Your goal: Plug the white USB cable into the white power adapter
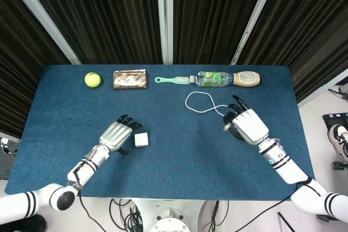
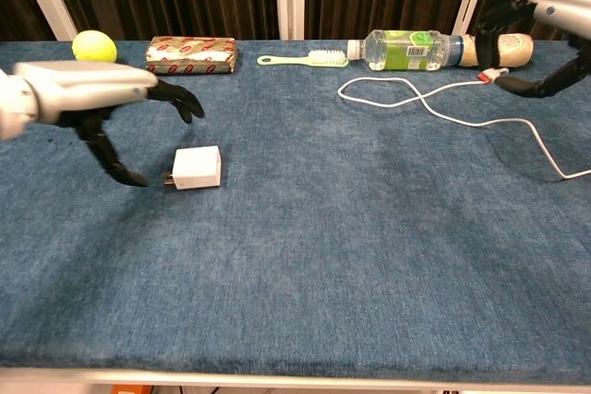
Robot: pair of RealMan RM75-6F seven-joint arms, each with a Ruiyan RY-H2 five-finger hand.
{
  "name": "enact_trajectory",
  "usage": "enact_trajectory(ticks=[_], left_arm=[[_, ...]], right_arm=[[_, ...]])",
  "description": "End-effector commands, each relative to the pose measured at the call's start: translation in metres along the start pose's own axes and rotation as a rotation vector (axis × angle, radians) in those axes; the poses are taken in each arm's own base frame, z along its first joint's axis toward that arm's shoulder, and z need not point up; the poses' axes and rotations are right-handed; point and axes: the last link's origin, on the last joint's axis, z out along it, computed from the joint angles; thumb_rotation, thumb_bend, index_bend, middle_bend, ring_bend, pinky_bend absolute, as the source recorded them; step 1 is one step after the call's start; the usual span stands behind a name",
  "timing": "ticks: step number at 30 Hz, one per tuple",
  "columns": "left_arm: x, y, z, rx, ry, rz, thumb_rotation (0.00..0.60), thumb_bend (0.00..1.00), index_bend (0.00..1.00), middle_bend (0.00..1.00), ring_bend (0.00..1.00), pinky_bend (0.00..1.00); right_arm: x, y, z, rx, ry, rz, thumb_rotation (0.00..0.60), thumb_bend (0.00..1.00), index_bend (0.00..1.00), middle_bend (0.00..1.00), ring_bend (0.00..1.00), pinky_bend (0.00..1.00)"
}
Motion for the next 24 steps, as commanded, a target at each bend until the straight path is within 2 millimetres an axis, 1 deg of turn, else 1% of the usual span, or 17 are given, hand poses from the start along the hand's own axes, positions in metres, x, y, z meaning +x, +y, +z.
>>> enact_trajectory(ticks=[1, 7, 15, 21, 24], left_arm=[[-0.006, 0.013, 0.017, 0.009, -0.042, 0.012, 0.6, 0.16, 0.2, 0.21, 0.11, 0.05], [-0.015, 0.021, 0.024, 0.037, -0.108, 0.03, 0.6, 0.17, 0.22, 0.22, 0.12, 0.06], [-0.015, 0.031, 0.026, 0.023, -0.118, 0.031, 0.6, 0.17, 0.24, 0.23, 0.12, 0.06], [-0.01, 0.028, 0.025, 0.017, -0.095, 0.034, 0.6, 0.17, 0.26, 0.25, 0.12, 0.05], [-0.008, 0.025, 0.027, 0.023, -0.075, 0.046, 0.6, 0.17, 0.27, 0.26, 0.14, 0.05]], right_arm=[[0.0, 0.002, -0.002, -0.008, 0.001, 0.004, 0.6, 0.38, 0.59, 0.48, 0.23, 0.04], [-0.003, 0.006, -0.008, -0.017, -0.011, 0.014, 0.6, 0.39, 0.59, 0.48, 0.23, 0.04], [-0.006, 0.009, -0.012, -0.024, -0.013, 0.023, 0.6, 0.39, 0.6, 0.48, 0.23, 0.05], [-0.007, 0.01, -0.015, -0.032, -0.018, 0.026, 0.6, 0.39, 0.6, 0.48, 0.23, 0.05], [-0.008, 0.01, -0.016, -0.037, -0.019, 0.028, 0.6, 0.39, 0.6, 0.48, 0.23, 0.05]])
